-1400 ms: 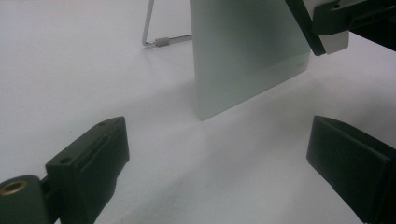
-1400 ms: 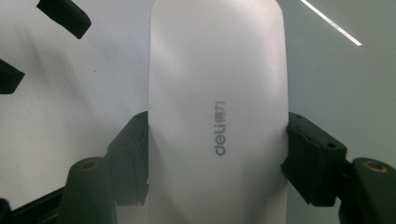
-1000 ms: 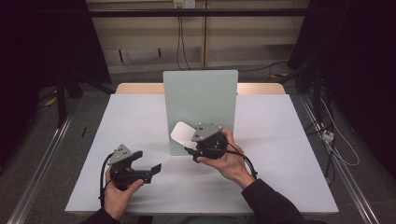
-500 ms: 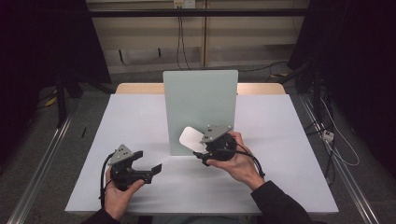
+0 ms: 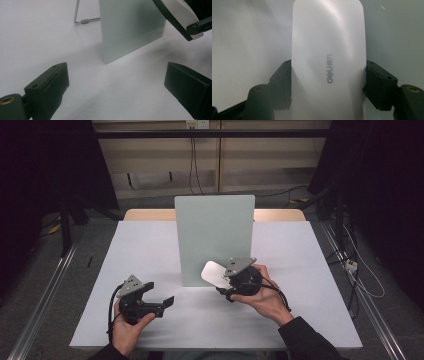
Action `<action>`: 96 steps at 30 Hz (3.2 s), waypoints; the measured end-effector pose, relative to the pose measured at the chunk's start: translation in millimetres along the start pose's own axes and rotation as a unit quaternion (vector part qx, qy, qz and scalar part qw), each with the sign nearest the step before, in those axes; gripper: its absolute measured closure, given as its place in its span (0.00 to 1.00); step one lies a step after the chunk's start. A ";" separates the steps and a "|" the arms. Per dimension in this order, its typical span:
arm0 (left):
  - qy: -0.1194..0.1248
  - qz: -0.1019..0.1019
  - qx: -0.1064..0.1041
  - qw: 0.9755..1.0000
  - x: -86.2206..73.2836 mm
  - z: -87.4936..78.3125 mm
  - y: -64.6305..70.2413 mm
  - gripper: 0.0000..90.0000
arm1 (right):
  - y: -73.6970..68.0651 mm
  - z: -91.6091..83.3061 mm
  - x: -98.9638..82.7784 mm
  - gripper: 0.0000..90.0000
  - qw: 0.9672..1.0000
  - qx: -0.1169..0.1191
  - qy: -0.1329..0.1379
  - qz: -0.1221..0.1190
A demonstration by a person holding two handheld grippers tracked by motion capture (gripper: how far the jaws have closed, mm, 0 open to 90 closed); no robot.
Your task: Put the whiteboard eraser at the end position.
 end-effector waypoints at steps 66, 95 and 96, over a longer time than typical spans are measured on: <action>0.000 0.000 -0.001 1.000 -0.1 0.2 -0.3 0.06 | -44.0 36.1 -19.5 0.35 0.984 0.134 -0.059 -0.097; -0.001 -0.006 0.006 1.000 -2.0 -1.4 -1.0 0.06 | -39.5 40.5 -23.9 0.33 0.986 0.144 -0.059 -0.056; -0.003 -0.007 0.006 1.000 -2.2 -1.6 -1.2 0.06 | -38.9 40.3 -23.8 0.31 0.987 0.143 -0.058 -0.054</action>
Point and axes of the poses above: each handheld gripper's, and its own axes: z roughly forward along the jaws, x roughly out of its top, y roughly to its right, the point moved 3 cm from there along z, roughly forward along the jaws, and after that the axes turned 8 degrees about -x, right-handed, at the moved point
